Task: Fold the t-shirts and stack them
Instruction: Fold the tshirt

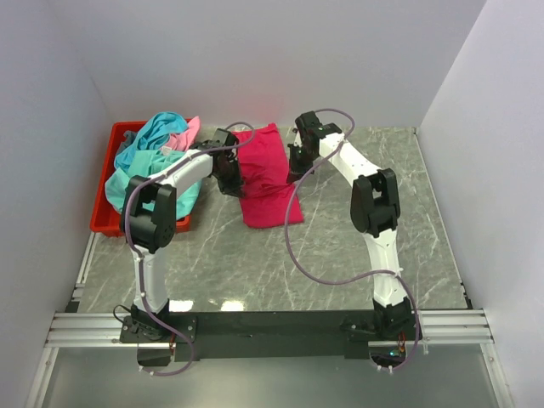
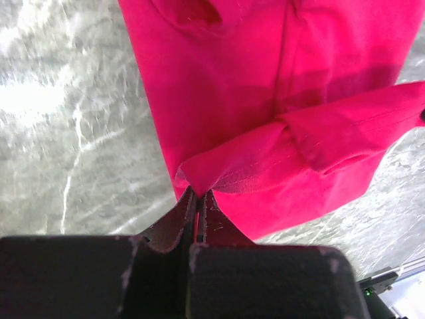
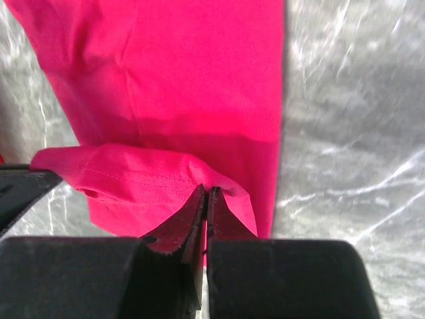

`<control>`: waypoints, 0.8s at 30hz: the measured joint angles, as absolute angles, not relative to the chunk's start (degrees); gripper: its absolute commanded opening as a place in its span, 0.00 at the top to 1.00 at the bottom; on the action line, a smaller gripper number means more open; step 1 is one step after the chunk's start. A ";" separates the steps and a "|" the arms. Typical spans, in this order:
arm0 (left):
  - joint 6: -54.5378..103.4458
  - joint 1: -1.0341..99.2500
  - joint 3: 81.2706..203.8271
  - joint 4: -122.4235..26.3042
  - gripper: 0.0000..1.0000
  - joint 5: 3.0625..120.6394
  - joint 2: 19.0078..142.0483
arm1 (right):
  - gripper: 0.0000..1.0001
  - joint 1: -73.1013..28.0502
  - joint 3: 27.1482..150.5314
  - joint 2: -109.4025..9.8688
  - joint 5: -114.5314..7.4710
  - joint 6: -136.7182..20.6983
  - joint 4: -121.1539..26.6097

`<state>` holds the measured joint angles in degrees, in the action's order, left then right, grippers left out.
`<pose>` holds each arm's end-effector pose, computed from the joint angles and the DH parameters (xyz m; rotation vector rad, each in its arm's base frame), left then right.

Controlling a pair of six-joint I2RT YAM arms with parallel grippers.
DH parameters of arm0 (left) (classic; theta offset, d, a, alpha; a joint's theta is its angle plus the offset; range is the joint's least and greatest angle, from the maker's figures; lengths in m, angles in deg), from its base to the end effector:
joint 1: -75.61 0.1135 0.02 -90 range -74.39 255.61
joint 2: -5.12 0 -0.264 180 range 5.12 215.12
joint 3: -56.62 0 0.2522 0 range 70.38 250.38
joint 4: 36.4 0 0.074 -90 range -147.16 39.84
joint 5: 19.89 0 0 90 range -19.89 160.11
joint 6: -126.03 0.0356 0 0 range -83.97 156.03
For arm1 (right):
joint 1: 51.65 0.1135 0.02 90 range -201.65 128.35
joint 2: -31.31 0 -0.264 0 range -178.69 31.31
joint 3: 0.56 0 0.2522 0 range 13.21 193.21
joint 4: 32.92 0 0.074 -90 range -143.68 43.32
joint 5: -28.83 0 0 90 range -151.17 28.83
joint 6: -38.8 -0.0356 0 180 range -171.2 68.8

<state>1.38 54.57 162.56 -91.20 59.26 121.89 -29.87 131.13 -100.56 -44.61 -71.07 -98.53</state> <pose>0.4004 -0.1612 0.2026 -0.2755 2.7943 -0.5189 0.4538 0.1923 0.2107 -0.1335 2.7875 0.5921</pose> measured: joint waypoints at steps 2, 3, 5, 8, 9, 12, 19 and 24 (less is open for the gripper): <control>1.77 55.09 162.95 -91.29 1.00 58.71 122.64 | 1.00 -30.07 133.30 -102.09 -44.59 -71.29 -98.62; 1.99 55.36 163.41 -91.44 1.00 58.36 123.07 | 1.00 -30.16 134.24 -102.72 -44.61 -71.36 -98.62; 2.47 55.86 164.73 -91.40 1.00 57.93 124.03 | 1.00 -30.20 135.31 -103.38 -44.59 -71.56 -98.42; 3.04 56.41 166.63 -91.37 1.00 57.75 125.41 | 1.00 -30.24 135.51 -103.58 -44.53 -71.95 -98.40; 3.15 56.54 166.98 -91.42 1.00 57.66 125.67 | 1.00 -30.31 135.77 -103.75 -44.37 -71.99 -98.49; 3.54 56.76 167.46 -91.46 1.00 57.66 126.05 | 1.00 -30.51 137.06 -104.67 -44.00 -72.21 -98.64; 3.89 57.06 167.79 -91.40 1.00 57.66 126.57 | 1.00 -30.88 139.00 -106.59 -43.54 -72.49 -98.34; 3.83 57.15 168.16 -91.33 0.63 58.19 127.84 | 0.62 -30.94 139.00 -107.31 -43.59 -73.26 -98.20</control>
